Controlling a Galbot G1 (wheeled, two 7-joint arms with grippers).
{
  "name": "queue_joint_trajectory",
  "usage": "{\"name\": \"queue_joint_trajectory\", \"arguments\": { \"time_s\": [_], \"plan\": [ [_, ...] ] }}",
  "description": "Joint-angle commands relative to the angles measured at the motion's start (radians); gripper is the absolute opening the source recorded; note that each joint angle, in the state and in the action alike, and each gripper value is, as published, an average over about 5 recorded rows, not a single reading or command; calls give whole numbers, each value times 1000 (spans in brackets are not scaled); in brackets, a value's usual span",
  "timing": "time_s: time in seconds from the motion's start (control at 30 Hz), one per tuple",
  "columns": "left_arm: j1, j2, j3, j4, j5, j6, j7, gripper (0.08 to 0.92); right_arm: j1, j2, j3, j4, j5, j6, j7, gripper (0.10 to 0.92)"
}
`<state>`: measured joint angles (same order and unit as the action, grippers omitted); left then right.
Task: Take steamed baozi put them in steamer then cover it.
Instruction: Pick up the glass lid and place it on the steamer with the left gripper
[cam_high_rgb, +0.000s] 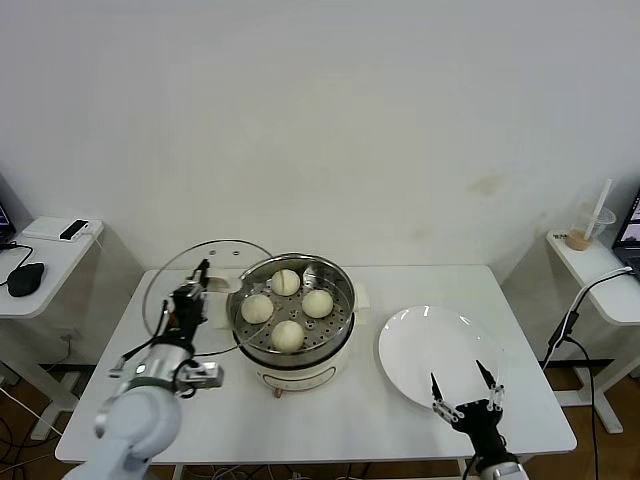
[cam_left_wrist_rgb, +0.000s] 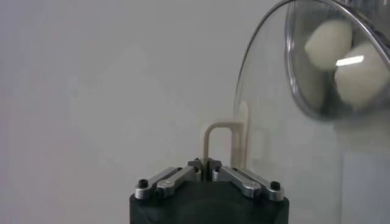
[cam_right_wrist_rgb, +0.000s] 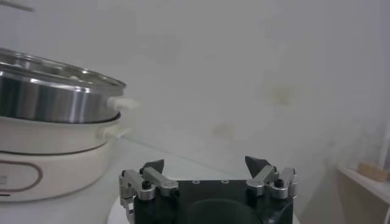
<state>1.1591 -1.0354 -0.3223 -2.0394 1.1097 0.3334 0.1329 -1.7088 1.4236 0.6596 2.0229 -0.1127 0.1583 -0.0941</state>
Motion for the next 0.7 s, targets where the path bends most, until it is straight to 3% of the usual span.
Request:
{"name": "queue_joint_trajectory", "arguments": {
  "time_s": [0.03, 0.4, 0.7],
  "plan": [
    [-218, -125, 221, 143, 161, 92, 79, 127, 0, 58, -31, 2, -103, -2, 17, 823],
    [-211, -348, 207, 247, 337, 104, 146, 127, 16, 56, -42, -35, -119, 14, 38, 823],
    [-221, -410, 212, 280, 365, 106, 144, 127, 24, 59, -63, -52, -126, 14, 39, 823]
  ]
}}
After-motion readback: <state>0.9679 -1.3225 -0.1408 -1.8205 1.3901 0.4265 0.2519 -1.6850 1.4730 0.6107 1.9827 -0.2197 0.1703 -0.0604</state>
